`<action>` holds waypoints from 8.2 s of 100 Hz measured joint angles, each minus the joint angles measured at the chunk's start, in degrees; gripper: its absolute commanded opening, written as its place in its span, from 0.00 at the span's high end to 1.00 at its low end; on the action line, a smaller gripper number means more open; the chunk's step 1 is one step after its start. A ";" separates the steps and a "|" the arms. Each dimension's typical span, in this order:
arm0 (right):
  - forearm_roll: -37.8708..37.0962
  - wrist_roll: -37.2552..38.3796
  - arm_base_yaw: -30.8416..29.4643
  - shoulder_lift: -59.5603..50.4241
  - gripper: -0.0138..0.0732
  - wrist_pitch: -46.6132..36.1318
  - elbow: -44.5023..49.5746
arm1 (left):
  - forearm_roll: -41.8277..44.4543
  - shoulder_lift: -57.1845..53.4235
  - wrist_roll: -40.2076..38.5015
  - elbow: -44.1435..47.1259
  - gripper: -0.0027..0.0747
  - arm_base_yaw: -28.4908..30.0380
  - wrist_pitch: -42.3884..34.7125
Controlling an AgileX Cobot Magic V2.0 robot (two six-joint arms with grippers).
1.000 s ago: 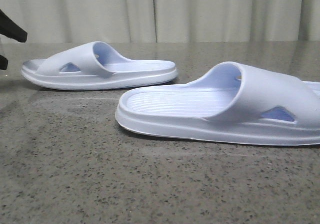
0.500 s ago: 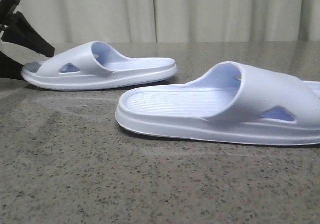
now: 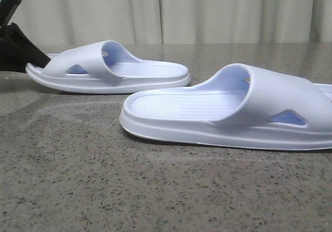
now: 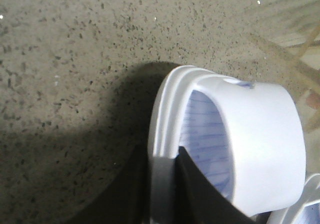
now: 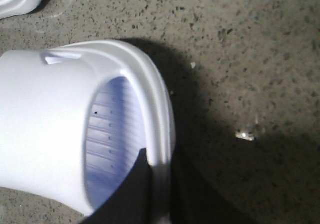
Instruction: Insert blue slippers together front up
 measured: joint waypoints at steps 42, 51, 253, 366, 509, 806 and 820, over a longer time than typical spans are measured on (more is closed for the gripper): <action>5.62 -2.83 0.00 -2.71 0.96 -1.51 -3.54 | 0.27 -4.22 1.39 0.00 0.95 7.85 4.71; 8.19 -3.80 0.00 -4.26 0.96 -2.14 -5.16 | 0.27 -5.38 1.54 0.00 0.95 8.94 6.75; 27.39 -19.97 14.47 31.39 0.96 3.95 -29.65 | -5.55 -7.63 0.49 0.00 0.95 4.97 7.47; 24.48 -17.98 0.88 27.41 0.69 12.32 -32.45 | -6.51 -6.93 0.48 -0.13 0.95 4.70 8.73; 19.19 -15.46 0.02 20.63 0.95 12.90 -32.45 | 2.59 -11.46 7.98 -5.02 0.94 8.40 10.56; 17.30 -15.46 30.73 -43.11 0.94 -43.91 25.86 | 52.33 -86.28 -38.46 55.47 0.95 -14.15 -51.44; 17.30 -15.46 30.73 -43.11 0.94 -43.91 25.86 | 57.47 -91.80 -42.24 59.57 0.95 -9.62 -51.47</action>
